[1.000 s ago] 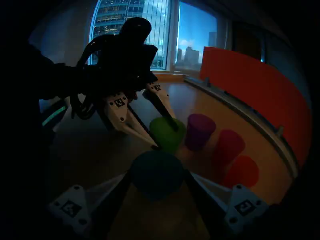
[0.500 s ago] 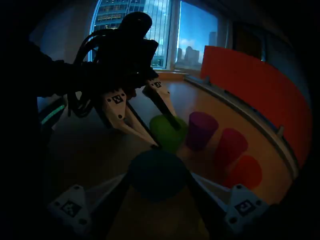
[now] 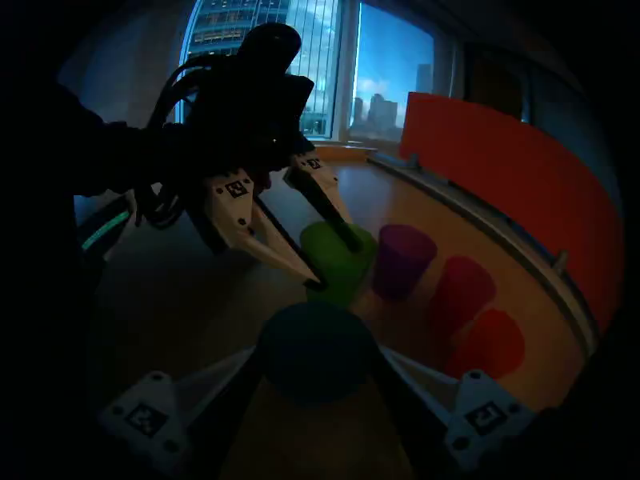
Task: Pour water
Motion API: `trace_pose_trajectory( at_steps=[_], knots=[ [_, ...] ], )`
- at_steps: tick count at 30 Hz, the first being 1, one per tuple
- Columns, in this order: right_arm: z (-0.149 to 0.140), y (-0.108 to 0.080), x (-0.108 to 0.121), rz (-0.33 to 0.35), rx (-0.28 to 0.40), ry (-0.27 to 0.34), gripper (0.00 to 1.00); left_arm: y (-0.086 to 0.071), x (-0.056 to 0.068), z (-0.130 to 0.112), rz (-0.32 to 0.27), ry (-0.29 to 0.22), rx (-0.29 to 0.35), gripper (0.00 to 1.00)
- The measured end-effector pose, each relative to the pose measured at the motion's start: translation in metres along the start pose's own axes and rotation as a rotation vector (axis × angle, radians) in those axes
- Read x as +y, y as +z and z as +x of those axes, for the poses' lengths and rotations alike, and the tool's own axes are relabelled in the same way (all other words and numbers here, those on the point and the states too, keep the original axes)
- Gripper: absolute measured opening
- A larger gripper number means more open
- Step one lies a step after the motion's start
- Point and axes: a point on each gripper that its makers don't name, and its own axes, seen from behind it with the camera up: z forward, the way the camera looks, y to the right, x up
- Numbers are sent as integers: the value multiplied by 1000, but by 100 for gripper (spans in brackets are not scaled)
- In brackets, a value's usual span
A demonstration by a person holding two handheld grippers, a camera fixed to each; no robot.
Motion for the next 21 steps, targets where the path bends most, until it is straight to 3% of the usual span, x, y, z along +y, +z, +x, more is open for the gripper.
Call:
trace_pose_trajectory(
  at_steps=[6, 21],
  knots=[
    [6, -8, -4, -5, 23, 6, 93, -9, 2, 10, 6, -12, 25, 86],
    [38, -55, 8, -86, 119, 45, 93, -41, 13, 51, 40, -2, 127, 86]
  ],
)
